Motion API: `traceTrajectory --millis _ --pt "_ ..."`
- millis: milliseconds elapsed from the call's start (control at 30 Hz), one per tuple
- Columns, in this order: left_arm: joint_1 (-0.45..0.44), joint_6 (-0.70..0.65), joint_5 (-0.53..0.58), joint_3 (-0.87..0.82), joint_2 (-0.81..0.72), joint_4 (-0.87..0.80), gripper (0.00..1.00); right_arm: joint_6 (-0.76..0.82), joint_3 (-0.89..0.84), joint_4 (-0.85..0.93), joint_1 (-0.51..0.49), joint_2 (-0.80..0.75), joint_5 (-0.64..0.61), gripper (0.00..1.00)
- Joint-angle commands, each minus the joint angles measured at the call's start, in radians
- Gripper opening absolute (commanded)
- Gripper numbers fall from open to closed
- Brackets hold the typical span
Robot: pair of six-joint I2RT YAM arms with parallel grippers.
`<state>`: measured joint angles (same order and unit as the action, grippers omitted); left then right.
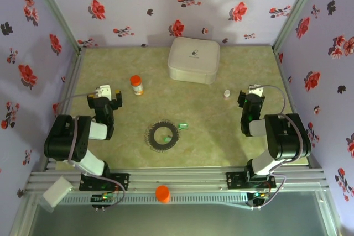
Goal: Put the keys on the keyring
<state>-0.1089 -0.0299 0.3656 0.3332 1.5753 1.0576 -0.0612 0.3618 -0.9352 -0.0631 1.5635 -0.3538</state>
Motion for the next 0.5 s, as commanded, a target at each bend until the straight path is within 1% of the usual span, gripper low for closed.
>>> traceTrajectory --millis 0,100,167,233,300,333,467 --pt "0.008 0.015 0.021 0.006 -0.011 -0.021 1.00 -0.032 0.016 0.035 0.005 -0.006 0.014 0.63" --pt "0.010 0.017 0.020 0.013 -0.012 -0.035 1.00 -0.034 0.018 0.034 0.005 -0.005 0.014 0.63" --pt "0.022 0.028 0.002 0.027 -0.014 -0.072 1.00 -0.033 0.018 0.034 0.005 -0.005 0.013 0.63" --pt "0.041 0.035 -0.039 0.043 -0.017 -0.107 1.00 -0.034 0.018 0.035 0.005 -0.005 0.013 0.63" --pt "0.072 0.051 -0.114 0.057 -0.023 -0.150 1.00 -0.034 0.017 0.035 0.005 -0.003 0.014 0.63" --pt "0.078 0.053 -0.127 0.059 -0.023 -0.154 1.00 -0.034 0.018 0.035 0.005 -0.002 0.013 0.64" --pt "0.078 0.051 -0.131 0.054 -0.025 -0.147 1.00 -0.034 0.018 0.035 0.006 -0.005 0.014 0.65"
